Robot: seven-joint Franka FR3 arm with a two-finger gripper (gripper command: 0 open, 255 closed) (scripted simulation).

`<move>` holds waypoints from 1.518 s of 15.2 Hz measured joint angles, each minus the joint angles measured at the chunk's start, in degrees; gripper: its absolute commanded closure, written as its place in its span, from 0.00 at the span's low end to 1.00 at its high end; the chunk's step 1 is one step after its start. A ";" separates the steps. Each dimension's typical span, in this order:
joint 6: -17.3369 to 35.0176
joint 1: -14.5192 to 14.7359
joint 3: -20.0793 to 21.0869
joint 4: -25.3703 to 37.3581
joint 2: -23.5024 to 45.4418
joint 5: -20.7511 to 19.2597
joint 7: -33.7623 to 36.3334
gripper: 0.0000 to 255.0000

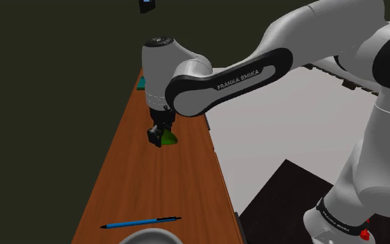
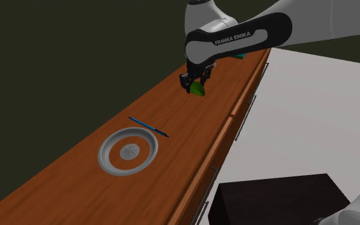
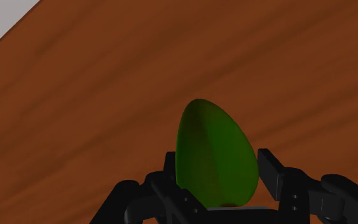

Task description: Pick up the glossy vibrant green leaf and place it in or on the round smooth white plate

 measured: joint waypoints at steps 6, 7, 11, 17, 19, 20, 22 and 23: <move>-4.12 0.15 0.25 3.69 -0.54 0.67 -0.78 1.00; -4.67 0.10 0.28 3.94 -0.88 0.87 -0.95 1.00; -7.66 0.04 0.36 6.56 -1.38 1.37 -1.73 1.00; -9.87 1.89 1.85 6.24 -3.58 1.93 1.15 1.00; -10.09 3.02 2.82 4.78 -5.03 2.25 3.23 1.00; -10.04 3.80 3.43 4.20 -5.36 2.19 4.67 1.00; -10.51 5.19 4.50 3.93 -5.68 2.06 7.13 1.00; -11.00 6.03 5.12 4.29 -5.56 1.84 8.55 1.00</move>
